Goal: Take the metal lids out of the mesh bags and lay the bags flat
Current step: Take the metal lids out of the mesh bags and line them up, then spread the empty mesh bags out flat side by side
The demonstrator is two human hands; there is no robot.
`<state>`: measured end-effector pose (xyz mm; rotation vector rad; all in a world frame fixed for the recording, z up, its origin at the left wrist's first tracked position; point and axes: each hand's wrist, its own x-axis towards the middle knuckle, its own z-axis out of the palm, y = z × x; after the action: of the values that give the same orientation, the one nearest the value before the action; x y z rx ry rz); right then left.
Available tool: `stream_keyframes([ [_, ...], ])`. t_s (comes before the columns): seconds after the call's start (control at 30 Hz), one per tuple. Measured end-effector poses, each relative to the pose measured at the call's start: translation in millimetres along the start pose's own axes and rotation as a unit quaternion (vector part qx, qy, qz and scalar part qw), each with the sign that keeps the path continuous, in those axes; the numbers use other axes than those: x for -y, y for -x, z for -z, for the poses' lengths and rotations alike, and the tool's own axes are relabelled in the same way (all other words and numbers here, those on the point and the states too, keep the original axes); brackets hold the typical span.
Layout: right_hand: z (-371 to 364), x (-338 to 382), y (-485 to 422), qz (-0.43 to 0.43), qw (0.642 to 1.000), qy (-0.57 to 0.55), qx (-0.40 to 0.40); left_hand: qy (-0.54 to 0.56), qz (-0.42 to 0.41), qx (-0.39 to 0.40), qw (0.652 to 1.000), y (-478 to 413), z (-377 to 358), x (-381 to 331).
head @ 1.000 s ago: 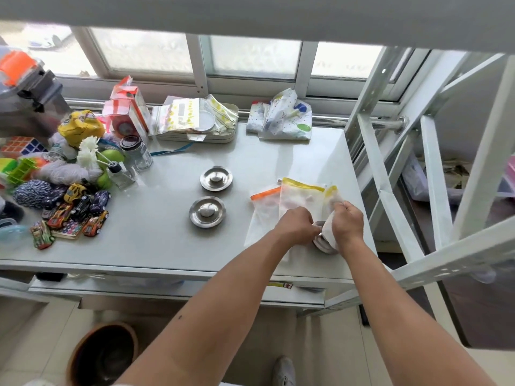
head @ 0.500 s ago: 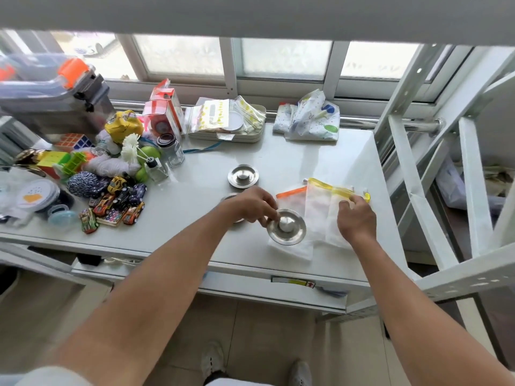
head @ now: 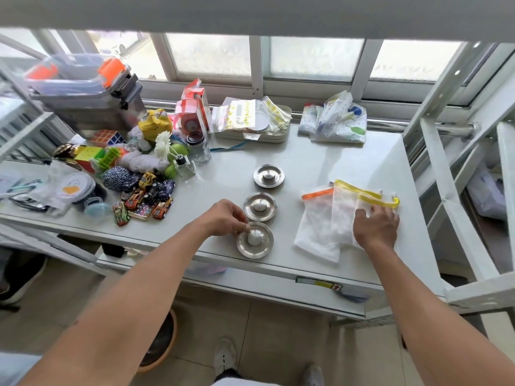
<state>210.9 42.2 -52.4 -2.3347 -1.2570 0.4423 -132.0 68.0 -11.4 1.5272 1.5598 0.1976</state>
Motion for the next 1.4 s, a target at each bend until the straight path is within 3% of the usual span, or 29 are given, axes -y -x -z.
stream_keyframes([
  [0.27, -3.4, -6.5, -0.6, -0.007, 1.000, 0.010, 0.009, -0.039, 0.023, -0.013, 0.999, -4.3, -4.2, -4.8],
  [0.53, 0.6, -11.0, -0.1, -0.023, 0.999, -0.014, 0.027, -0.027, 0.070, -0.102, 0.992, -12.8, -12.6, -22.4],
  [0.77, 5.1, -9.5, 0.9, -0.028, 0.999, -0.024, 0.035, -0.102, 0.092, -0.195, 0.971, -15.6, -16.7, -31.1],
  [0.9, 7.1, -3.9, 9.5, 0.045, 0.998, 0.003, -0.036, -0.161, 0.020, -0.278, 0.947, -9.5, -27.4, -53.0],
  [1.0, 3.7, 7.0, 17.6, 0.123, 0.990, 0.025, -0.060, -0.180, -0.077, -0.243, 0.950, -11.7, -50.9, -79.4],
  [1.07, 1.0, 16.7, 23.4, 0.149, 0.987, 0.055, -0.034, -0.198, -0.085, -0.181, 0.960, -15.0, -71.7, -94.8],
  [1.2, -0.6, 25.1, 28.6, 0.110, 0.982, 0.147, 0.049, -0.149, -0.026, -0.137, 0.979, -23.4, -102.9, -112.6],
  [1.4, 12.7, 10.9, 24.5, 0.100, 0.994, 0.025, -0.025, -0.166, 0.063, -0.130, 0.975, -26.5, -127.7, -134.5],
])
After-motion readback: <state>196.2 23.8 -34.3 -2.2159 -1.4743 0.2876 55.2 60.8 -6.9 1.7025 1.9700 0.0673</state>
